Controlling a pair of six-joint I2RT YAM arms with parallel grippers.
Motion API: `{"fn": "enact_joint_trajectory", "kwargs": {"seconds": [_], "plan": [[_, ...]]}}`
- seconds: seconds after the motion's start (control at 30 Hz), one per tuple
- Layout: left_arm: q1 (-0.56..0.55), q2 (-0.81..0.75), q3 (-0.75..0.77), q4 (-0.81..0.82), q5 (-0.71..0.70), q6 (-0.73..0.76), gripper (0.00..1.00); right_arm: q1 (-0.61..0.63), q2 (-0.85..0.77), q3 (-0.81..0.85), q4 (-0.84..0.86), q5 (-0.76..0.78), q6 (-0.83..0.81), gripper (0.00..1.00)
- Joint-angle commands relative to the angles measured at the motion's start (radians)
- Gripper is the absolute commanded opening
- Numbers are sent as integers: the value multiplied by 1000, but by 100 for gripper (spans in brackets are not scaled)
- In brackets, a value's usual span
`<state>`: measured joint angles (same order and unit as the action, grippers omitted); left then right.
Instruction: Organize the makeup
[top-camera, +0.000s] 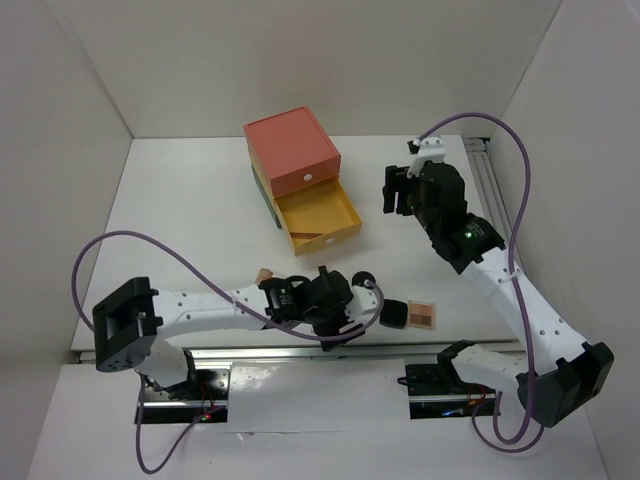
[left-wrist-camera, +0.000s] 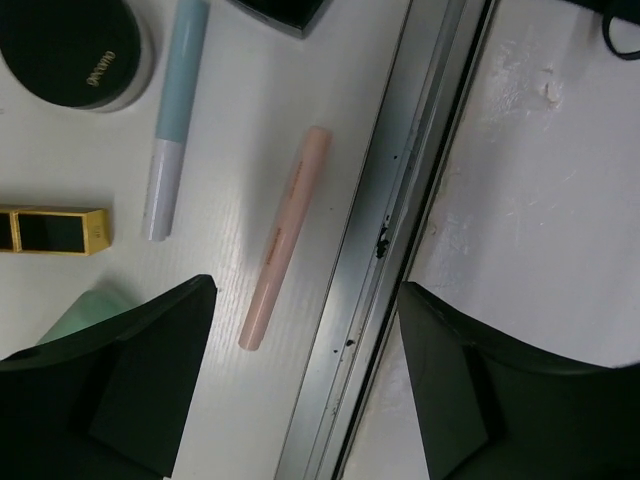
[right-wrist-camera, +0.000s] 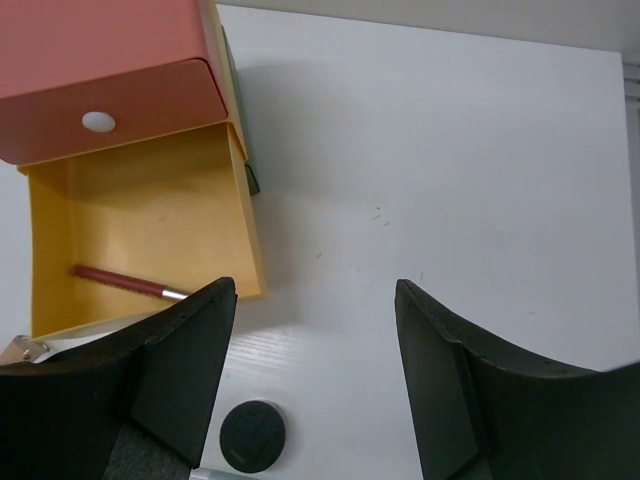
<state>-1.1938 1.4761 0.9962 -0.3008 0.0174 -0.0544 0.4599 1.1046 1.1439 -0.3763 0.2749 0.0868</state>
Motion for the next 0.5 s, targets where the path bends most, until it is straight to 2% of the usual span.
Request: {"fn": "enact_joint_trajectory", "kwargs": {"seconds": [0.0, 0.2, 0.47], "plan": [[0, 49, -14, 75, 53, 65, 86, -16, -25, -12, -4, -39, 31, 72], [0, 131, -37, 161, 23, 74, 75, -17, -57, -51, 10, -60, 41, 72], [0, 249, -28, 204, 33, 96, 71, -26, -68, -62, -1, -60, 41, 72]]}}
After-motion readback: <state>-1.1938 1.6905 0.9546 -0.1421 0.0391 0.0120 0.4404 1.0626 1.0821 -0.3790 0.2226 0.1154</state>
